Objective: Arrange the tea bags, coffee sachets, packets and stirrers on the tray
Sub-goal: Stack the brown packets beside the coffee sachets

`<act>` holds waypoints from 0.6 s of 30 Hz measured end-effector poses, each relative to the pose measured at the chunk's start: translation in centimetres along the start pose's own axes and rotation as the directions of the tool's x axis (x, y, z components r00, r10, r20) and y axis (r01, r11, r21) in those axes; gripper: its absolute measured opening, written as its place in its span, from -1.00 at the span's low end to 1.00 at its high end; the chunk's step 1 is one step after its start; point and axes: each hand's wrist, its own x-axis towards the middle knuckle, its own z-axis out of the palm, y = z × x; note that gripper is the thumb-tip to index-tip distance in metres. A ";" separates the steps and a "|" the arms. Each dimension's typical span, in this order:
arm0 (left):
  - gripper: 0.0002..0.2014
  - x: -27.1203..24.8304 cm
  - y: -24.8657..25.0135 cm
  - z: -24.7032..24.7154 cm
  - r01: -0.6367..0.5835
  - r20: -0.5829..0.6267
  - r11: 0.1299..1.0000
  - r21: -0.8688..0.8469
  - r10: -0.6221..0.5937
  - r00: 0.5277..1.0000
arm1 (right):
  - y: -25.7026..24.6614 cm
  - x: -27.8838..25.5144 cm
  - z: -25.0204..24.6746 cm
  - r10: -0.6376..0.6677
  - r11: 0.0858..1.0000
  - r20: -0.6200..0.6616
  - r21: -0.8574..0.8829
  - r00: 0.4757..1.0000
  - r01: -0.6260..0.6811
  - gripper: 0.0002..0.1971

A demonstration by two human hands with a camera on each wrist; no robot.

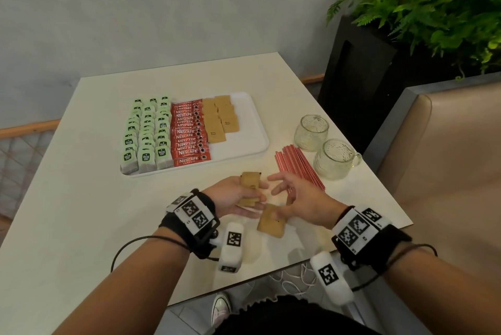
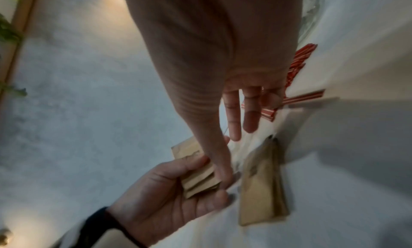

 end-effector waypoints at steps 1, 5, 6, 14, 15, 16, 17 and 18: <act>-0.74 -0.1 -0.2 -0.5 0.013 -0.034 1.000 -0.006 -0.014 0.999 | 0.1 -0.2 0.0 -0.007 0.995 0.086 -0.094 0.996 0.015 -0.27; -0.79 -0.1 -0.3 -1.9 0.038 -0.088 0.999 -0.020 -0.039 0.995 | -0.4 0.0 0.0 0.008 0.930 0.158 -0.364 0.987 0.051 -0.36; -0.79 -0.1 -0.2 -2.0 0.040 -0.090 0.999 -0.019 -0.041 0.995 | -0.6 0.2 0.1 0.005 0.913 0.149 -0.403 0.989 0.056 -0.38; -0.80 0.1 0.7 -3.1 0.038 -0.124 0.997 0.070 -0.029 0.992 | -1.9 2.9 1.1 0.046 0.831 0.012 -0.555 0.999 -0.031 -0.42; -0.80 0.0 0.8 -3.3 0.038 -0.119 0.996 0.086 -0.028 0.993 | -2.0 3.2 1.2 0.049 0.838 -0.013 -0.543 0.999 -0.049 -0.41; -0.80 0.0 0.9 -3.5 0.040 -0.117 0.994 0.099 -0.028 0.993 | -2.2 3.6 1.2 0.053 0.844 -0.026 -0.534 0.998 -0.058 -0.40; -0.80 -0.1 1.0 -3.7 0.044 -0.118 0.993 0.109 -0.031 0.993 | -2.4 3.9 1.1 0.059 0.848 -0.026 -0.526 0.998 -0.064 -0.38; -0.81 -0.1 1.1 -3.8 0.047 -0.120 0.992 0.114 -0.033 0.992 | -2.5 4.2 1.1 0.071 0.852 -0.016 -0.519 0.997 -0.068 -0.36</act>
